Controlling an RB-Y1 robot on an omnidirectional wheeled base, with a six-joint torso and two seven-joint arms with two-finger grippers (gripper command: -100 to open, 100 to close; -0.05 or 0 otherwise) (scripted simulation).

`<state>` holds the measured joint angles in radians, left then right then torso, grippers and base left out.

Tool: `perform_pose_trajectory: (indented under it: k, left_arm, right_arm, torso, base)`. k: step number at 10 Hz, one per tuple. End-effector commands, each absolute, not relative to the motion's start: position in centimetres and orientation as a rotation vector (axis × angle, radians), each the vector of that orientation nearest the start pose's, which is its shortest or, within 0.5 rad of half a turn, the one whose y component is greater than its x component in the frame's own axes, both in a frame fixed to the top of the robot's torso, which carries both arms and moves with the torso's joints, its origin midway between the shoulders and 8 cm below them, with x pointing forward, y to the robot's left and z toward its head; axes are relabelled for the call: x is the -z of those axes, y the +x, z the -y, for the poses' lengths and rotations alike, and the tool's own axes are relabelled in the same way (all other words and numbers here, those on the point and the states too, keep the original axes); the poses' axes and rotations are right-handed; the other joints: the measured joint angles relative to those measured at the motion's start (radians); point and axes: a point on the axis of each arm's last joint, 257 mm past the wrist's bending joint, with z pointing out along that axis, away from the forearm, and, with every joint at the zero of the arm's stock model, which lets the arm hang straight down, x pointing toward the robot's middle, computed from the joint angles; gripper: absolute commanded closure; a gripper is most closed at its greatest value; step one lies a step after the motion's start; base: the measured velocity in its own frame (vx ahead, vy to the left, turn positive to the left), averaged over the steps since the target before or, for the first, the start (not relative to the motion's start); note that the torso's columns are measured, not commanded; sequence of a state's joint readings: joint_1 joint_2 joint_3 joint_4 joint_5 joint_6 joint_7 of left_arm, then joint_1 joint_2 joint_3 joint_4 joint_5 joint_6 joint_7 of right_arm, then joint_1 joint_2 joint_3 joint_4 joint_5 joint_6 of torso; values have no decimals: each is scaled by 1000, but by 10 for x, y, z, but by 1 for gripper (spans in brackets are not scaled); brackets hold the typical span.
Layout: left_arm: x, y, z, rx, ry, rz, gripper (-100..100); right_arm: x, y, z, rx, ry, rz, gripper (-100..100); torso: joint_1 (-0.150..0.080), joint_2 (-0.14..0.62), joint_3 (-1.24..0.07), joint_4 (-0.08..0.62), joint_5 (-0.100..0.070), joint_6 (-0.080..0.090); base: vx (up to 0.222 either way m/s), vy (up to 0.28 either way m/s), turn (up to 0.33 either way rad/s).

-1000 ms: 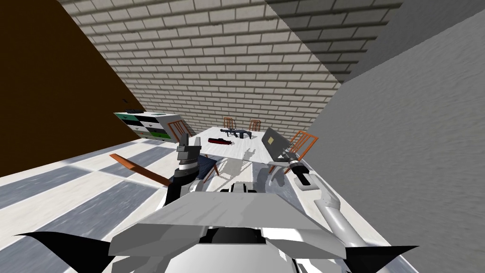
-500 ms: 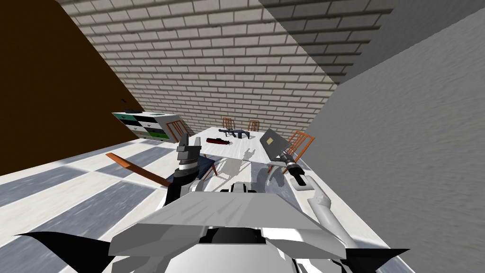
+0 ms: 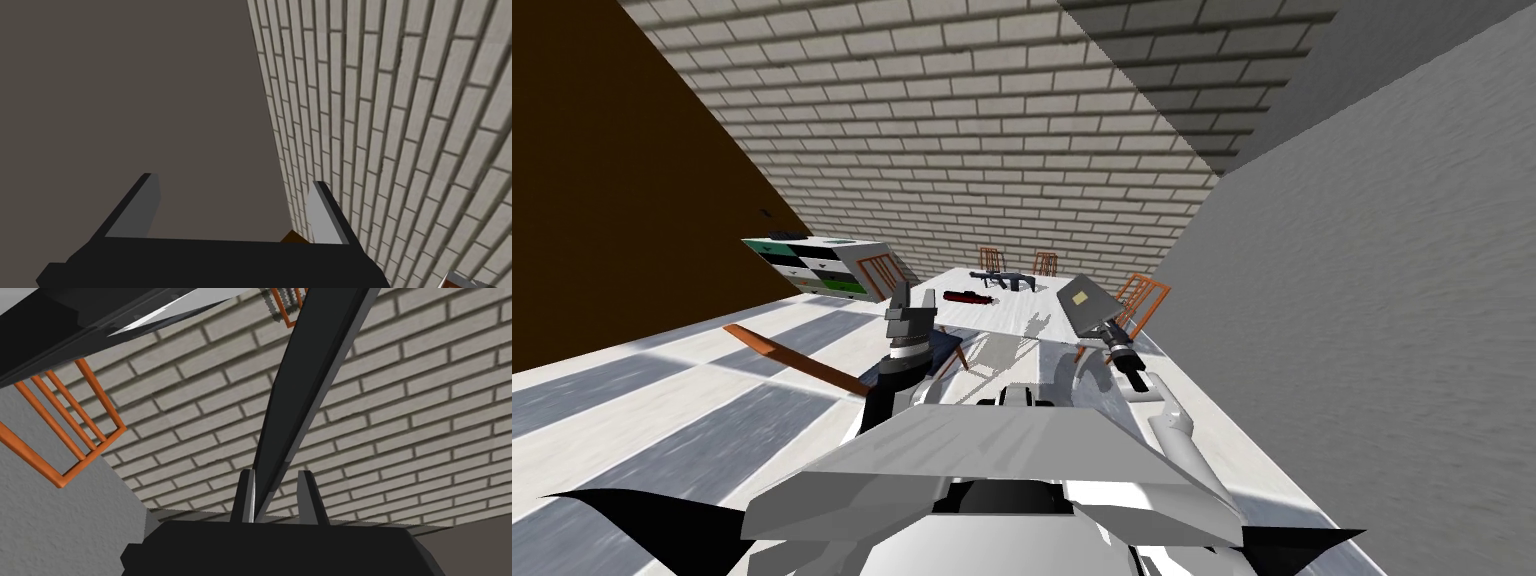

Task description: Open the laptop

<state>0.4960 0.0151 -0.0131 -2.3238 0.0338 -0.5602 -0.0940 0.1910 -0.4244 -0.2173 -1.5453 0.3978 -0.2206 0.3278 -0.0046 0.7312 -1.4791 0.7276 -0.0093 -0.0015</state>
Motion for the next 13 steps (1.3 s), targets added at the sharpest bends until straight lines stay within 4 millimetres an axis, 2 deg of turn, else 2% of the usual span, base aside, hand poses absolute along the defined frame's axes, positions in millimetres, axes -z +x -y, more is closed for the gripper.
perform_pose_trajectory:
  k: [1,2,6,7,9,13]
  left_arm:
    - [-56,324,-273,1274,-551,-548,0]
    - [-56,324,-273,1274,-551,-548,0]
    - [-56,324,-273,1274,-551,-548,0]
    - [-56,324,-273,1274,-551,-548,0]
    - [-56,324,-273,1274,-551,-548,0]
    - [-56,324,-273,1274,-551,-548,0]
  right_arm:
    - [221,473,447,-239,400,-1490,100]
    - [238,473,438,-308,460,-1479,100]
    - [273,472,416,-438,579,-1455,100]
    - [245,482,430,-405,555,-1435,-100]
    - [239,485,434,-401,557,-1434,-100]
    - [216,496,449,-384,567,-1429,-100]
  torso:
    - [2,0,0,0,1,-1]
    - [5,1,0,4,6,-1]
    - [4,0,0,1,2,-3]
    - [6,0,0,0,2,-3]
    - [9,7,4,9,10,1]
    - [6,10,5,13,12,2]
  base:
    - [-6,-20,-11]
    - [6,-49,-53]
    - [13,-85,-25]
    - [-31,-27,53]
    - [-35,22,31]
    - [-49,19,39]
